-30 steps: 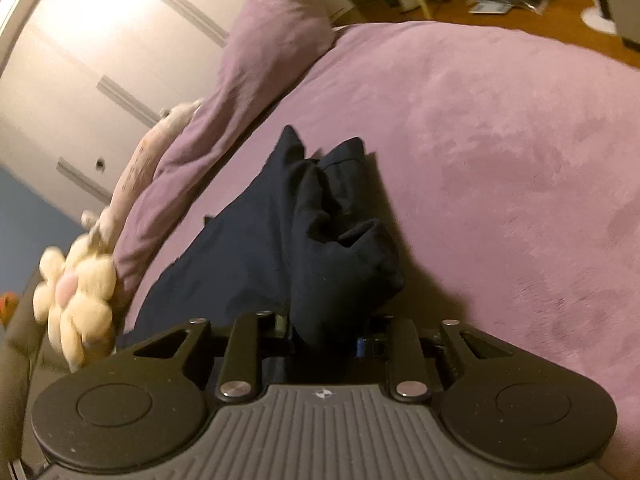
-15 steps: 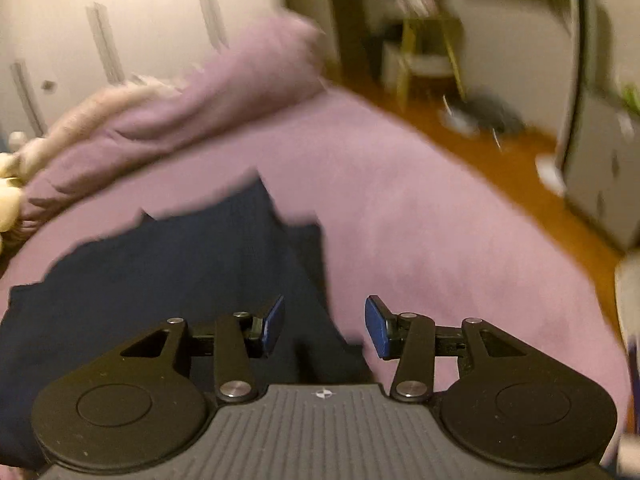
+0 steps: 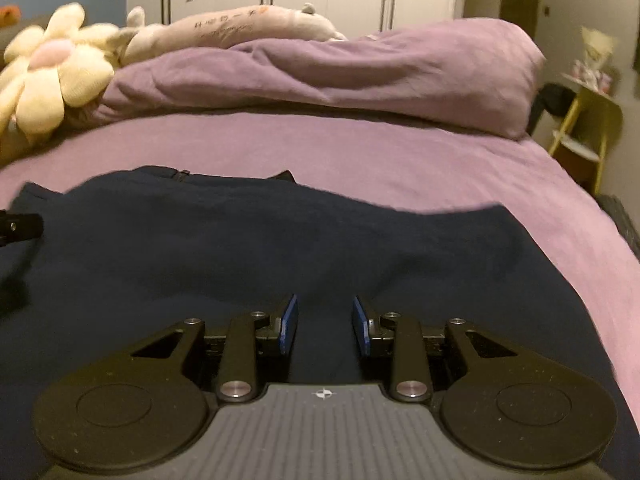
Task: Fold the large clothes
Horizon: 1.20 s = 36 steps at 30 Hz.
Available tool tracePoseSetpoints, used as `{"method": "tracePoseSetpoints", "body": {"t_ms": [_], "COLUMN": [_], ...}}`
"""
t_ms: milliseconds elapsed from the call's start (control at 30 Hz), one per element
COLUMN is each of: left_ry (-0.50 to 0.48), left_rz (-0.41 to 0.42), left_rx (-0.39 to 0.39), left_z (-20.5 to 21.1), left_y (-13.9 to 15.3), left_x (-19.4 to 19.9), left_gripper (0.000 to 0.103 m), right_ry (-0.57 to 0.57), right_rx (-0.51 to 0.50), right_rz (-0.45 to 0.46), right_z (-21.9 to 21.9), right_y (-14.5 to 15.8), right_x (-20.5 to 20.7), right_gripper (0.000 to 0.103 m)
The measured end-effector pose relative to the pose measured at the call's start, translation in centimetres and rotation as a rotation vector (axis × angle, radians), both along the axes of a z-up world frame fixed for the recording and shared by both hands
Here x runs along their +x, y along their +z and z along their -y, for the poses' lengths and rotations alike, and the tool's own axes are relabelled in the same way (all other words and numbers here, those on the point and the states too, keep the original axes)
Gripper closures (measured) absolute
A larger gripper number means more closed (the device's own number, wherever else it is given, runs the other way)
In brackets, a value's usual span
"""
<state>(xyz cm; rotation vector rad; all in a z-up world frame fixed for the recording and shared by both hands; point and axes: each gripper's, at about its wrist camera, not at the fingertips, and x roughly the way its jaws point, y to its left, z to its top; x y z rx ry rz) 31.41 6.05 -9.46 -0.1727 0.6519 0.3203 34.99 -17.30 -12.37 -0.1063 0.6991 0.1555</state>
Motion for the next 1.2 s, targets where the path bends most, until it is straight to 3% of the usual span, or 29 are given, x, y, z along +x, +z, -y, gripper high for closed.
{"method": "tracePoseSetpoints", "body": {"t_ms": [167, 400, 567, 700, 800, 900, 1000, 1133, 1200], "left_ry": [0.067, 0.057, 0.037, 0.024, 0.018, 0.011, 0.008, -0.007, -0.010], "left_rz": [0.032, 0.009, 0.016, 0.014, -0.001, -0.027, -0.060, -0.084, -0.084], "left_rx": [-0.111, -0.054, -0.119, -0.115, -0.086, -0.054, -0.023, 0.020, 0.014], "left_z": [-3.4, -2.8, -4.0, -4.2, -3.9, -3.6, -3.6, -3.7, -4.2], "left_y": [-3.0, -3.7, -3.1, -2.6, -2.3, -1.9, -1.1, -0.2, 0.1], "left_x": [0.9, 2.1, 1.3, -0.1, -1.0, -2.1, -3.4, -6.1, -7.8], "left_gripper": [0.006, 0.004, 0.004, 0.004, 0.004, 0.004, 0.004, 0.004, 0.004], "right_ry": [-0.051, -0.106, -0.165, -0.264, -0.281, -0.251, -0.255, -0.301, -0.325], "right_rx": [0.075, 0.163, 0.212, 0.276, 0.248, 0.140, 0.119, 0.210, 0.221], "right_rz": [-0.006, 0.019, 0.043, 0.066, 0.073, 0.091, 0.092, 0.070, 0.051], "right_z": [1.2, 2.2, 5.0, 9.5, 10.9, 10.4, 10.7, 12.7, 13.7], "right_y": [-1.5, -2.0, -0.4, -0.2, -0.2, 0.5, 1.6, 2.8, 2.5], "right_x": [4.0, 6.2, 2.8, -0.7, -3.1, -5.3, -7.7, -12.3, -14.5], "right_gripper": [0.072, 0.071, 0.071, 0.071, 0.071, 0.070, 0.062, 0.041, 0.037]}}
